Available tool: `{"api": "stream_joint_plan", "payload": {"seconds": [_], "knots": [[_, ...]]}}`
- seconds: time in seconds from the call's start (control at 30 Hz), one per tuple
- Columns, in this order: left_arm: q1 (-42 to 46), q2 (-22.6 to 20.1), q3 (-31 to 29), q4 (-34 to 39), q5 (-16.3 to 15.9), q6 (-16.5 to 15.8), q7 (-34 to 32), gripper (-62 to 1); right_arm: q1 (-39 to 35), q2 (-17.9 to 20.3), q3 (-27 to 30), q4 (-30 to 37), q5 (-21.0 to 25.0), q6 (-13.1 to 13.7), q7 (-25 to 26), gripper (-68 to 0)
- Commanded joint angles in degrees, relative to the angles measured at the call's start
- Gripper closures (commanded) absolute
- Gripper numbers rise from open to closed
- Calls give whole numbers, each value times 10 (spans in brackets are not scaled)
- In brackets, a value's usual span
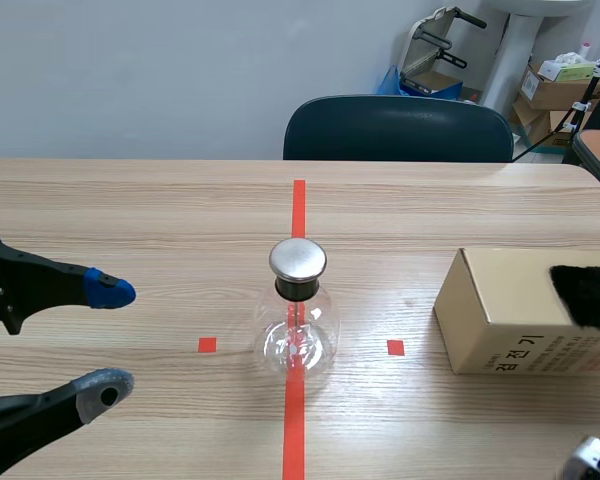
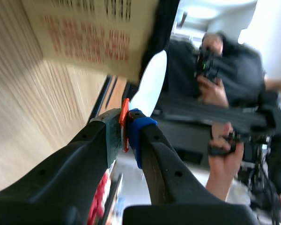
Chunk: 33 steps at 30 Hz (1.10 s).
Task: Do the electroscope experiment
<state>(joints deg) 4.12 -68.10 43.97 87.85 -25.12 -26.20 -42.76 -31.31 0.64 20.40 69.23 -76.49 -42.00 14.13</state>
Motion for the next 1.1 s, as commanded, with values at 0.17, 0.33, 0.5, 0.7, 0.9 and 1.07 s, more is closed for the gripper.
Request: {"api": "stream_joint_plan", "payload": {"seconds": [0.17,0.33,0.5,0.7,0.9,1.07], "knots": [[-2,-2,-4,8,-4,-1,-11,-433,0,6,2,5,2,-29,87,-6],[-2,-2,-4,8,-4,-1,-11,-433,0,6,2,5,2,-29,122,-6],[-2,-2,-4,8,-4,-1,-11,-433,0,6,2,5,2,-29,122,-6],[-2,-2,-4,8,-4,-1,-11,-433,0,6,2,5,2,-29,122,-6],[-2,-2,-4,8,-4,-1,-12,-433,-1,6,2,5,1,-29,121,-6],[-2,-2,-4,8,-4,-1,-12,-433,-1,6,2,5,2,-29,119,-6]]}}
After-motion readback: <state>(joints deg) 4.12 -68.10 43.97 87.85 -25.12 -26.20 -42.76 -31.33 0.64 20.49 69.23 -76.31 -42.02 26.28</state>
